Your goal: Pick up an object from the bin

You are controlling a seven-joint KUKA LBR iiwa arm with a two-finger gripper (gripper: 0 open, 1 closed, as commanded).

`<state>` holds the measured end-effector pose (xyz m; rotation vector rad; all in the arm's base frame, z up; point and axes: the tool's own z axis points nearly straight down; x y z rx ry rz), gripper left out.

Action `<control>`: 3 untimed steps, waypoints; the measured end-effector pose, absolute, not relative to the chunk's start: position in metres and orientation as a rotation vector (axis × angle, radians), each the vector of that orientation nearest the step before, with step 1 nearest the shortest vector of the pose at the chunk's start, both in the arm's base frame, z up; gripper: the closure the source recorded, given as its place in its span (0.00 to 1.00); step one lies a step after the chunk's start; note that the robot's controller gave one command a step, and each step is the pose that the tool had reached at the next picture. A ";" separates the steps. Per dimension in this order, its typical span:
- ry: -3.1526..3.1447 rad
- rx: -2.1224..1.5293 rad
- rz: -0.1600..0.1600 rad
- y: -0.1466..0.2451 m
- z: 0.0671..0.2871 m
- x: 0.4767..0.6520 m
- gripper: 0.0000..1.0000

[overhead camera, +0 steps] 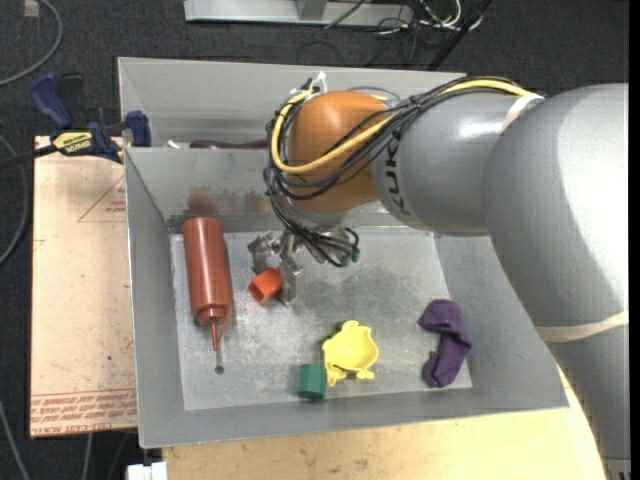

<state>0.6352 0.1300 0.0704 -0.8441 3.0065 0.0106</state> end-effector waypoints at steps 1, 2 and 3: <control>3.003 -0.835 0.012 0.128 0.203 0.656 1.00; 3.004 -0.835 0.013 0.128 0.202 0.656 0.00; 3.004 -0.835 0.013 0.128 0.202 0.656 0.00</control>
Offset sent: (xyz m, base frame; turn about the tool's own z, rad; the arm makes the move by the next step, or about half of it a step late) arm 0.0000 0.0000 0.0000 0.0000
